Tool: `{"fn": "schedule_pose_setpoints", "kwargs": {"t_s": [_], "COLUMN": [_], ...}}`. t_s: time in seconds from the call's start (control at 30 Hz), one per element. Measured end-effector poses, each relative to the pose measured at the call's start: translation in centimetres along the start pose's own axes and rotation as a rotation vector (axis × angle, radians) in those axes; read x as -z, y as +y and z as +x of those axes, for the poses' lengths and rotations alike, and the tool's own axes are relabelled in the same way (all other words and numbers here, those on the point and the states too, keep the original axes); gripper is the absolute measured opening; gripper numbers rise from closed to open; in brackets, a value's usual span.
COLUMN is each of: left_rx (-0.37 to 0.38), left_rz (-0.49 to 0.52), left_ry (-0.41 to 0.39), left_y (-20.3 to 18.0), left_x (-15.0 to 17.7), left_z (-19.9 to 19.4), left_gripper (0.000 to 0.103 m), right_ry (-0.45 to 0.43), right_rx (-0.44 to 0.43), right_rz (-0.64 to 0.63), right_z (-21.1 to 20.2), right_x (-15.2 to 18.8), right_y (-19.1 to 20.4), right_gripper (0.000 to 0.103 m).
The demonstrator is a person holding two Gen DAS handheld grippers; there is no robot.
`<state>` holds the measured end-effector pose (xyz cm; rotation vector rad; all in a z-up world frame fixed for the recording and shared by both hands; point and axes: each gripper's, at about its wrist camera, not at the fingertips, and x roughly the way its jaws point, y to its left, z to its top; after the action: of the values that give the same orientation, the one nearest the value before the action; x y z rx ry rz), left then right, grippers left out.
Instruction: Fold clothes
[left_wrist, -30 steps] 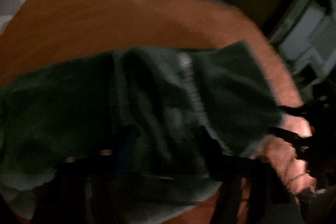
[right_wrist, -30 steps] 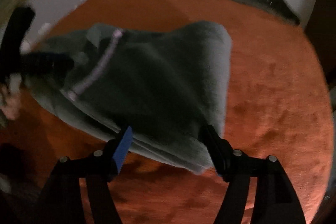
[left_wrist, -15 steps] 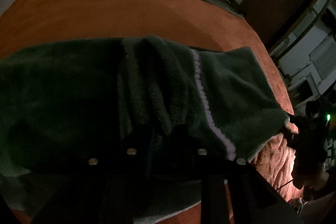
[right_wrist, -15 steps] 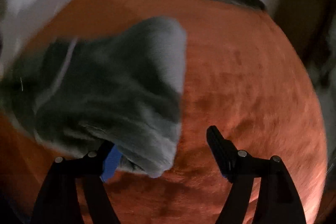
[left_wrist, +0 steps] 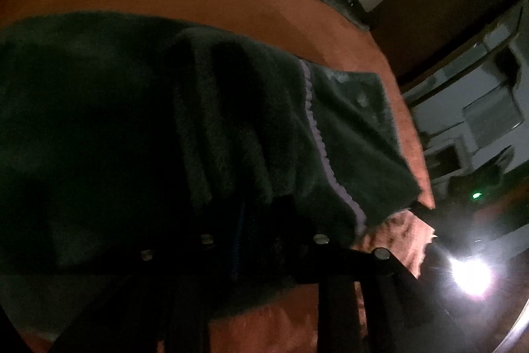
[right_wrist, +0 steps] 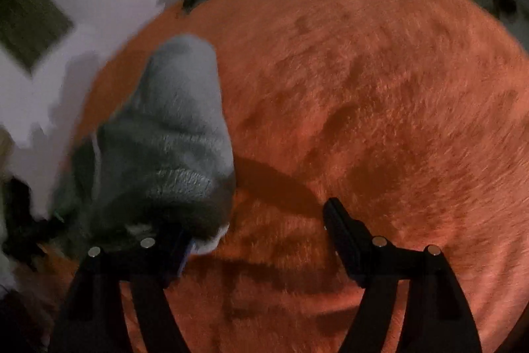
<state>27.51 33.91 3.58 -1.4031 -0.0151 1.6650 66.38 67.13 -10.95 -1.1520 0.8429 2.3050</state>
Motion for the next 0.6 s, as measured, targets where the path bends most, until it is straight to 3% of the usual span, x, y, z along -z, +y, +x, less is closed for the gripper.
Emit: {"fn": "schedule_pose_setpoints", "kwargs": {"t_s": [0.07,0.13,0.23,0.27,0.37,0.4,0.43,0.5,0.53,0.6], "left_rx": [-0.016,-0.004,0.026,0.044,0.057,0.049,0.028,-0.039,-0.089,-0.117], "left_rz": [-0.006,0.021,0.031,0.030,0.095,0.109,0.129,0.165,0.177,0.134], "left_ry": [-0.011,-0.023,-0.007,0.002,0.047,0.057,0.046,0.028,0.026,-0.040], "left_y": [0.7,0.5,-0.7,-1.2,-3.7,-4.3,-4.6,-5.0,-5.1,-3.3], "left_x": [-0.7,-2.3,-4.8,-5.5,-7.3,-7.7,-7.9,-8.3,-8.6,-9.7], "left_z": [-1.6,-2.8,-2.5,-2.0,0.9,2.0,2.6,3.7,4.3,2.8], "left_gripper": [0.028,0.032,0.061,0.065,0.065,0.065,0.064,0.015,0.007,0.007], "right_ry": [-0.011,-0.076,-0.196,-0.209,-0.101,-0.039,0.006,0.050,0.064,0.110], "right_rx": [0.055,0.042,0.037,0.009,-0.116,-0.080,-0.055,-0.062,-0.065,-0.057], "right_rz": [-0.086,-0.117,-0.166,-0.171,-0.166,-0.180,-0.191,-0.182,-0.161,-0.102], "right_z": [-1.1,-3.4,-5.9,-6.0,-2.9,-0.4,1.2,4.3,5.1,6.0], "right_x": [0.3,0.1,-1.6,-2.6,-7.6,-9.3,-9.8,-10.6,-11.1,-11.9], "right_y": [1.7,2.5,4.6,5.1,6.6,7.9,9.9,9.6,9.2,8.5], "right_gripper": [0.075,0.075,0.075,0.080,0.088,0.088,0.088,0.088,0.086,0.076]}}
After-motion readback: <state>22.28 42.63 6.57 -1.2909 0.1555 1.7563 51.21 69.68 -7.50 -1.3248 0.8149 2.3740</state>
